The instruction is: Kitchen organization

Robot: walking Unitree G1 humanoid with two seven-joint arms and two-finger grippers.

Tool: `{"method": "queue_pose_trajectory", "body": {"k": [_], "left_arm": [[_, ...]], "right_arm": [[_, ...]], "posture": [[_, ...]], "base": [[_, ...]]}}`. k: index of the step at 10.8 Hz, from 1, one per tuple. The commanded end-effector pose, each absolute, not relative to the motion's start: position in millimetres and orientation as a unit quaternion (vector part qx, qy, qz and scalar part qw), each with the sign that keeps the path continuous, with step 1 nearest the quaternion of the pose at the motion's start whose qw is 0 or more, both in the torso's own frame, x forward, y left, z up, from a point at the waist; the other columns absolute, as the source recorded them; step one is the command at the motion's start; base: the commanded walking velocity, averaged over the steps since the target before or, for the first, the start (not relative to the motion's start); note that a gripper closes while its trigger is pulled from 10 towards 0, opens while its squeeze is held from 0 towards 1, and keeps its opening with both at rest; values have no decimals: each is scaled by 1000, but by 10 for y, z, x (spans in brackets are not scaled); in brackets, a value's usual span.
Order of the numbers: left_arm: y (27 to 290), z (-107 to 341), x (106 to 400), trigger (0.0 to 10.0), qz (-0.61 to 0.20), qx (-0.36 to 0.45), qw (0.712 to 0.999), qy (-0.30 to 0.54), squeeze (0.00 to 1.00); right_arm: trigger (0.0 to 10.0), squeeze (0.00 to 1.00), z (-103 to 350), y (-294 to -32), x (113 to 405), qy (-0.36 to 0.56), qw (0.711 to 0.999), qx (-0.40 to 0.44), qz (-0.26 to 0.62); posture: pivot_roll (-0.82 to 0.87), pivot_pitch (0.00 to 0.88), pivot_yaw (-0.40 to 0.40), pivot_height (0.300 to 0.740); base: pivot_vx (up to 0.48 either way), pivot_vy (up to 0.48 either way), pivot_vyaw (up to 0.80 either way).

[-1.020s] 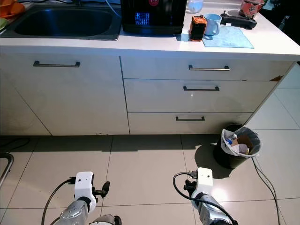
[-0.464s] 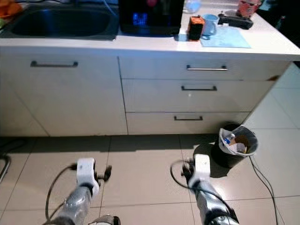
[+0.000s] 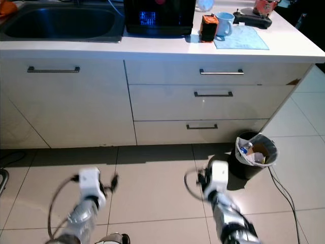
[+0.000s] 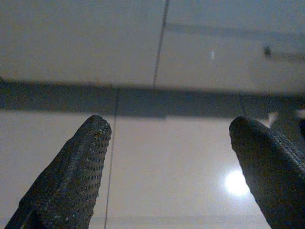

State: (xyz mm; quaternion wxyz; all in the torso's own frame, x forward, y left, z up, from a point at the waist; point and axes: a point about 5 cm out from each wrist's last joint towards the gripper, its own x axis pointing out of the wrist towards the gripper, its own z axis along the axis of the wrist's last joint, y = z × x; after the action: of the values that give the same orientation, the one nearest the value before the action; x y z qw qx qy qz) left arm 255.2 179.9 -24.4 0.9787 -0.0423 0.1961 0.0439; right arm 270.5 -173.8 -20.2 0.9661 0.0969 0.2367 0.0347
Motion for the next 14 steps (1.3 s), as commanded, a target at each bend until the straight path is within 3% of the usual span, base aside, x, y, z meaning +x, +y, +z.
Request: {"method": "queue_pose_trajectory", "body": {"k": [1,6,8,12,14], "left_arm": [[1819,-127,2661,10000,54,-48,984,162,0],[1867,265,2954,10000,70,-46,995,61,0],[1834,539,3071,10000,41,-18,999,-1,0],[1641,824,3114,10000,22,-22,997,-77,0],[1671,1082,3157,10000,31,-19,992,-120,0]], "right_arm": [[10000,0,-73,-1789,2817,199,974,100,31],[10000,0,449,-1882,3253,90,990,110,-8],[10000,0,846,-1819,3418,-18,994,106,24],[10000,0,967,-1819,3414,-60,992,110,7],[10000,0,1244,-1758,3458,-113,989,86,30]], "posture": [[51,96,-31,740],[48,100,-34,740],[65,113,-34,740],[90,116,-54,740],[70,122,-58,740]], "base": [[0,0,0],[0,0,0],[0,0,0],[0,0,0],[0,0,0]]}}
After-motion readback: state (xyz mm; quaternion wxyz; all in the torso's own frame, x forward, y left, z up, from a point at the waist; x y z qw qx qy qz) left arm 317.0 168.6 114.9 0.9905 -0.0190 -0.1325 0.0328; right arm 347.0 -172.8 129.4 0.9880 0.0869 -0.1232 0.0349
